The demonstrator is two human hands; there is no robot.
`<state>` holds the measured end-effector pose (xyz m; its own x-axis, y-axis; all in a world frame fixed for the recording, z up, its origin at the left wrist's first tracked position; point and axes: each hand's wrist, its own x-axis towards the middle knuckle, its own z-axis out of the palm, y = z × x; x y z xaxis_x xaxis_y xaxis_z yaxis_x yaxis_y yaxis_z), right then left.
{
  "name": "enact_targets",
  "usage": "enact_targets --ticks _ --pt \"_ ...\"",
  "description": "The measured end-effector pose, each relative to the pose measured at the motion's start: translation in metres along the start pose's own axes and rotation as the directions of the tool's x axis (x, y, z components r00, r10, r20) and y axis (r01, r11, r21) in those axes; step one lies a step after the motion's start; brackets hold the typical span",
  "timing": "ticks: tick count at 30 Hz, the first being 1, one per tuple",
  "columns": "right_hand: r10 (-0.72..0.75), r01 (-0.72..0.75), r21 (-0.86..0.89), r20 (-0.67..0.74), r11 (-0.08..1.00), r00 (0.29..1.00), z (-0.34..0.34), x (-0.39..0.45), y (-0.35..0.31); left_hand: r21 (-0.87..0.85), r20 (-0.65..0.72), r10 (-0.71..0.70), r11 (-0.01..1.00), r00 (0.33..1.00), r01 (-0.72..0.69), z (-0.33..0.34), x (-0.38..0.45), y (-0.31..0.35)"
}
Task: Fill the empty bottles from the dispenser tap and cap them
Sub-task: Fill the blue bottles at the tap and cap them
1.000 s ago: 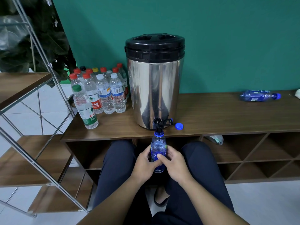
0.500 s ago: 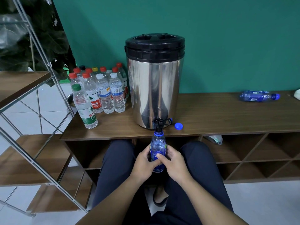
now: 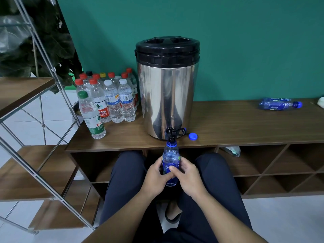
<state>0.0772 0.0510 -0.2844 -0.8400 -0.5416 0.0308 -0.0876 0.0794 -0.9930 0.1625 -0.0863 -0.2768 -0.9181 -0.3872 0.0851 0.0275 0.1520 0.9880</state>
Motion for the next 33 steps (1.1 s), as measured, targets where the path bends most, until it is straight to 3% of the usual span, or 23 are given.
enact_targets --ticks 33 --pt "-0.013 0.013 -0.013 0.003 1.000 1.000 0.0013 0.0021 0.0024 0.001 -0.014 -0.002 1.000 1.000 0.002 0.0005 0.0005 -0.0010"
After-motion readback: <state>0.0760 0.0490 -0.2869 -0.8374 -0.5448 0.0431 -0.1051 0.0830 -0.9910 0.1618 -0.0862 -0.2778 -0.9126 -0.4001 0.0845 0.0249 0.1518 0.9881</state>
